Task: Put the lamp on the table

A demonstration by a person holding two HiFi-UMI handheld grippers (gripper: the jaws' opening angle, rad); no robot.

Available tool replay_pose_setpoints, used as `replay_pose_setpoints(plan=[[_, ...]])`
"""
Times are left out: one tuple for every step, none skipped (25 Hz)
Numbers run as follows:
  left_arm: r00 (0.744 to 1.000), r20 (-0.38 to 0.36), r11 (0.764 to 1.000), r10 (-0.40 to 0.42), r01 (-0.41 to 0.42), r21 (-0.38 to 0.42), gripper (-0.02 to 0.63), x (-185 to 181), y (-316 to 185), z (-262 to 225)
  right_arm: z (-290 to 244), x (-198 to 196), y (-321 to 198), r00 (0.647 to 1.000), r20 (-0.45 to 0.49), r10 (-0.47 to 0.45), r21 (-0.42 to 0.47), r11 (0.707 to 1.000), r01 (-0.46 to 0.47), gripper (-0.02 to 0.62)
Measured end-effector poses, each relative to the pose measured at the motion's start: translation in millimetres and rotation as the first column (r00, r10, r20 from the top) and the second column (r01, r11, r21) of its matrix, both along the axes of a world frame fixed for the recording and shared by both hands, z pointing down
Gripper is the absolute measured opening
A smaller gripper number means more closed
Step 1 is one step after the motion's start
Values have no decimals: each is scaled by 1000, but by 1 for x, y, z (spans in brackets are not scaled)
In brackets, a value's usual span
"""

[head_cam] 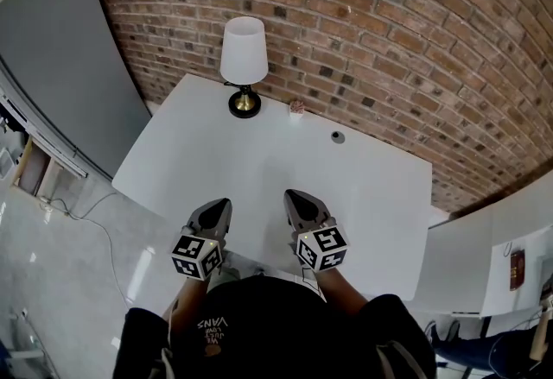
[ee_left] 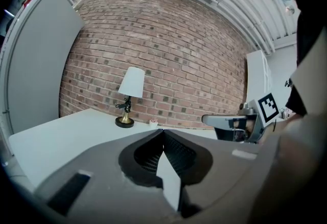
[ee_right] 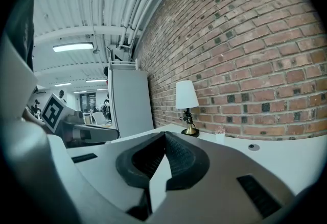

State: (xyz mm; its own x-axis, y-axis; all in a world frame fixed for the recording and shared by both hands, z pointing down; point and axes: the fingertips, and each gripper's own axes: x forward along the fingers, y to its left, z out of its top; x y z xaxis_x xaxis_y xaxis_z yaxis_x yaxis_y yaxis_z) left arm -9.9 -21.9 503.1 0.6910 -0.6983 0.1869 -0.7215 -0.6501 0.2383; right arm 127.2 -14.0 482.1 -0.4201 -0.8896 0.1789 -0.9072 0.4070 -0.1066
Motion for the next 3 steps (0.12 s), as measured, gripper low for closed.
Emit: replay_pose_setpoints(plan=[[1000,2,1000,-1,1,-1,1,0,0,0,1,0,0,1000,2,0,-1,1000,0,-2],[1000,3,1000,-1,1,-1,0,0,-1,1,1,-1,-1,1000,4,0,-2,1000,0,-2],[1000,4,1000,-1,1,-1,2,1,-1,1,1,-1,-1,1000,6,0,-3,1000,0,-2]])
